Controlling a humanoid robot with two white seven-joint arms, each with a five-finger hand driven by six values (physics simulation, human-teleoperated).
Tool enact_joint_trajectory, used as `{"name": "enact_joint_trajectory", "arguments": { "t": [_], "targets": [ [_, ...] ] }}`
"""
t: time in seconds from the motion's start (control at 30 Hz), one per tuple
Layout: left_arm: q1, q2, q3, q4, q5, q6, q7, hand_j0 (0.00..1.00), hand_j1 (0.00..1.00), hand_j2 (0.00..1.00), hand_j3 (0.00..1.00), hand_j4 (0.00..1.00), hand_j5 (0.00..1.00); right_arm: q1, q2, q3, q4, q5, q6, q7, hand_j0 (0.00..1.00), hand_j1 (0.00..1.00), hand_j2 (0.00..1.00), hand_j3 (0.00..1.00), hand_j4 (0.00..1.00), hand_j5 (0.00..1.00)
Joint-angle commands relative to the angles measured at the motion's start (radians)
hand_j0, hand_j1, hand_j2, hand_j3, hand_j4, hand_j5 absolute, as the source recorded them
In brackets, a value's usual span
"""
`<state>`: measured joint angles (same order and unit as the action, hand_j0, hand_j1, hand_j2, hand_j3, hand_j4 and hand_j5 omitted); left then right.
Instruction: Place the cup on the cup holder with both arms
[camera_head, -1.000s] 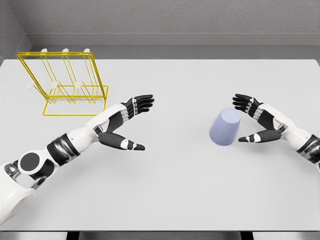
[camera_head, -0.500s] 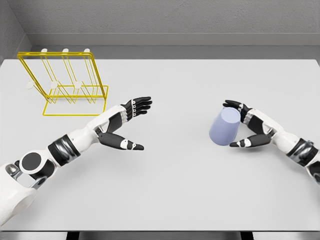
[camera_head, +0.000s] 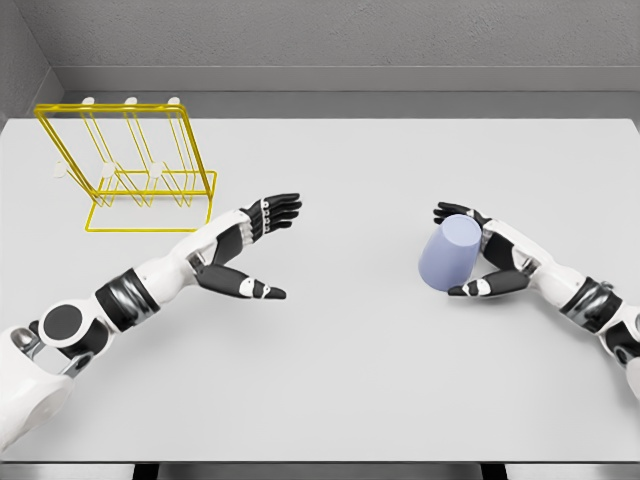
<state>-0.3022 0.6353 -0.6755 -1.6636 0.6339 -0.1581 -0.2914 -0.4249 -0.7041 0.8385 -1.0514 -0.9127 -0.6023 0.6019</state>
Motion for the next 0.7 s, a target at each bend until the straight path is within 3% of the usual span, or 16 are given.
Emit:
{"name": "enact_joint_trajectory", "arguments": {
  "t": [0.0,0.47,0.57,0.67],
  "targets": [
    [0.000,0.001,0.001,0.001,0.004,0.000,0.000,1.00,1.00,1.00,1.00,1.00,1.00,-0.002,0.000,0.005,-0.001,-0.006,0.001,-0.002,1.00,1.00,1.00,1.00,1.00,1.00],
    [0.029,0.009,-0.001,0.005,-0.040,0.002,0.000,1.00,1.00,1.00,1.00,1.00,1.00,-0.011,0.015,0.005,0.001,-0.008,0.019,-0.007,0.88,0.88,0.88,0.88,0.88,0.88],
    [0.020,0.006,-0.001,0.008,-0.046,0.055,0.000,1.00,1.00,1.00,1.00,1.00,1.00,-0.011,0.020,0.005,0.001,-0.008,0.021,-0.008,0.77,0.77,0.77,0.77,0.77,0.77],
    [0.018,-0.002,0.001,0.019,-0.046,0.066,0.000,1.00,1.00,1.00,1.00,1.00,1.00,-0.012,0.021,0.005,0.002,-0.008,0.021,-0.010,0.72,0.72,0.72,0.72,0.72,0.72]
  ]
}}
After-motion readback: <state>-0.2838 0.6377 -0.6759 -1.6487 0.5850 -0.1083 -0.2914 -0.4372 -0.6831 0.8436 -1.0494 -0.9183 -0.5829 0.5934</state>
